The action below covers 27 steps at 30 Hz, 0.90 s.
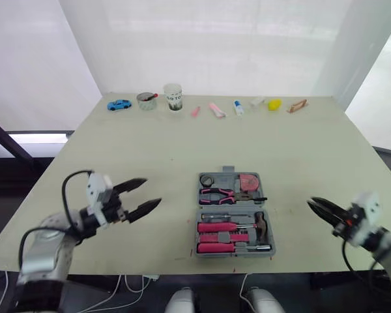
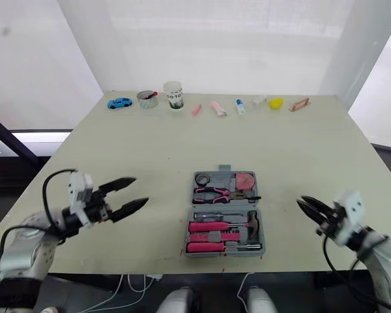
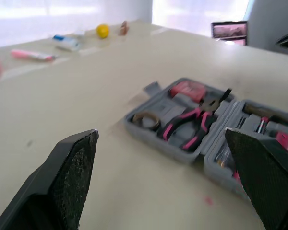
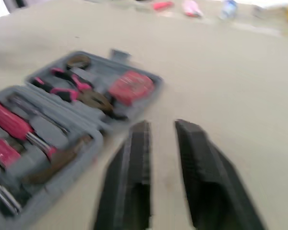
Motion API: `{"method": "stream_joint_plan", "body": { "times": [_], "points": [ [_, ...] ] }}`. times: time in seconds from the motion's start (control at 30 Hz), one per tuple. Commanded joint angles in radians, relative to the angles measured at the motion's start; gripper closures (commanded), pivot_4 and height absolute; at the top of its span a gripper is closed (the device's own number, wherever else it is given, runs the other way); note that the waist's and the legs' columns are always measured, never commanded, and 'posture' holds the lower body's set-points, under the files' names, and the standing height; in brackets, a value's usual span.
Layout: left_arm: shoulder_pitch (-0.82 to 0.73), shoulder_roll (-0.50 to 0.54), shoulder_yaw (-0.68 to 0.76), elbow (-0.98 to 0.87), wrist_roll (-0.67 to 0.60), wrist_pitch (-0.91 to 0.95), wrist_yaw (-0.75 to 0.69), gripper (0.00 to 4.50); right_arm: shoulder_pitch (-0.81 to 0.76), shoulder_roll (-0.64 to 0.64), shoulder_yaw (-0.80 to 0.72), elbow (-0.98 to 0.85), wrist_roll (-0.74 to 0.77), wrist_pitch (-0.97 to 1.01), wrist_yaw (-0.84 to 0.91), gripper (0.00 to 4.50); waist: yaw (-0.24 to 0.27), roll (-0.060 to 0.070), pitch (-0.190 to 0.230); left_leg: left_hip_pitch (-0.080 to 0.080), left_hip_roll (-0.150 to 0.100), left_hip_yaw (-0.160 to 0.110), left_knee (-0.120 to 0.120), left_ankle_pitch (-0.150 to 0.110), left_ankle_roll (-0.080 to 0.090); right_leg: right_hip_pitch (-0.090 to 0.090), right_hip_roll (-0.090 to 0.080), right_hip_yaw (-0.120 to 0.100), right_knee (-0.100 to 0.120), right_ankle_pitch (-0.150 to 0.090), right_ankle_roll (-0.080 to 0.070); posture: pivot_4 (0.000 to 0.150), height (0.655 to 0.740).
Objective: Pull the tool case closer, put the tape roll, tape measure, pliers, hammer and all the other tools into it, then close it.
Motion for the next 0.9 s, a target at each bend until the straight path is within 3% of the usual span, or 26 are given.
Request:
{"method": "stream_joint_plan", "body": {
  "times": [0.03, 0.17, 0.53, 0.9],
  "points": [
    [0.071, -0.013, 0.075, 0.005, 0.016, -0.073, 0.02, 0.0, 0.071, 0.016, -0.092, -0.019, 0.025, -0.057, -0.012, 1.86, 0.0, 0.0, 0.0, 0.0, 0.0, 0.001, 0.0, 0.0, 0.0, 0.0, -0.001, 0.0, 0.0, 0.0, -0.001, 0.15, 0.74],
    [0.173, -0.033, 0.132, 0.009, 0.013, -0.11, 0.027, 0.0, 0.181, 0.044, -0.138, -0.015, 0.021, -0.108, -0.008, 0.03, -0.001, 0.0, 0.0, 0.004, 0.001, 0.004, 0.0, 0.0, 0.0, 0.001, -0.003, 0.002, 0.001, -0.001, -0.001, 0.15, 0.74],
    [0.315, -0.054, 0.253, -0.004, -0.002, -0.13, 0.072, 0.0, 0.408, 0.151, -0.24, -0.028, 0.064, -0.224, 0.0, 0.01, -0.001, 0.0, -0.001, 0.01, 0.003, 0.004, -0.003, -0.003, -0.005, 0.002, -0.014, 0.006, 0.001, -0.003, 0.003, 0.15, 0.74],
    [0.203, -0.005, 0.119, -0.015, 0.061, -0.05, 0.015, 0.0, 0.33, 0.092, -0.16, -0.126, 0.046, -0.123, -0.044, 0.01, -0.001, 0.0, -0.001, 0.01, 0.002, 0.005, -0.004, -0.003, -0.005, 0.0, -0.023, -0.002, 0.0, -0.003, 0.002, 0.15, 0.74]
  ]
}}
